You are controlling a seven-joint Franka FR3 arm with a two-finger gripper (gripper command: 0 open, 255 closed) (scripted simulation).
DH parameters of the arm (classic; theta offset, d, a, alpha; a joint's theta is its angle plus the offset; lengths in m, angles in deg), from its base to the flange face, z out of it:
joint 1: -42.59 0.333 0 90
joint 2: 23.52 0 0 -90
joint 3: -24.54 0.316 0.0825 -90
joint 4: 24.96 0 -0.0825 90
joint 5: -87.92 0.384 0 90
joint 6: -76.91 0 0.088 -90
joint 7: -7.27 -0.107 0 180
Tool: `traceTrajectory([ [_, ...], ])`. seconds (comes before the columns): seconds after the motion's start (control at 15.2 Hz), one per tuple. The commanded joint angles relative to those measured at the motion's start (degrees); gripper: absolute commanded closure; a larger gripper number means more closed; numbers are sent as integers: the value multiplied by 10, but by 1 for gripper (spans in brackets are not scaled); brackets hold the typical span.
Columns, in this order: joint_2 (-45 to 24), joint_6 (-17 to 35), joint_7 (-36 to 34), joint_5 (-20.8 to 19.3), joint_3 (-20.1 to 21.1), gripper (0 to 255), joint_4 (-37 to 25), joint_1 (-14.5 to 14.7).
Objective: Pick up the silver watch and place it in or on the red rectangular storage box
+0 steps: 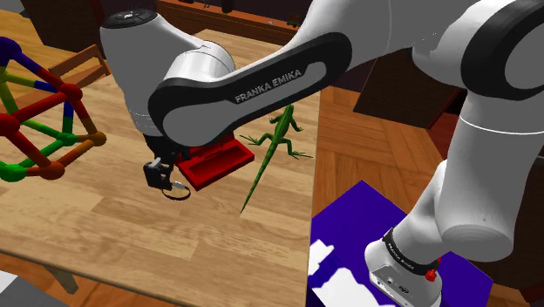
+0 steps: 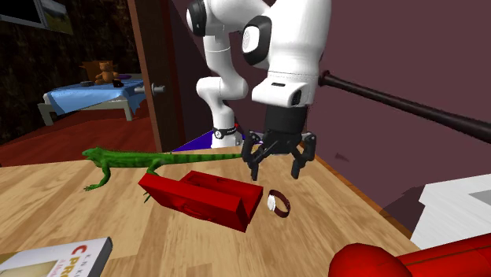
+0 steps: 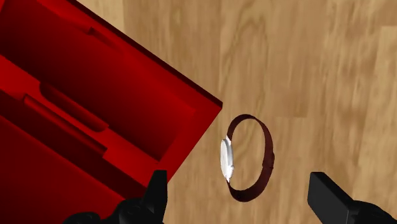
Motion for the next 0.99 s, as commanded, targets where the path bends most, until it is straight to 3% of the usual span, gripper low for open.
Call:
traceTrajectory([
  [0.0, -7, 13, -3, -5, -2, 0, 7, 1],
  [0.26, -22, 41, -10, -16, -7, 0, 22, 2],
  [0.79, -22, 41, -10, -16, -7, 0, 22, 2],
  [0.86, -22, 41, -10, -16, -7, 255, 22, 2],
  [0.92, -22, 41, -10, -16, -7, 255, 22, 2],
])
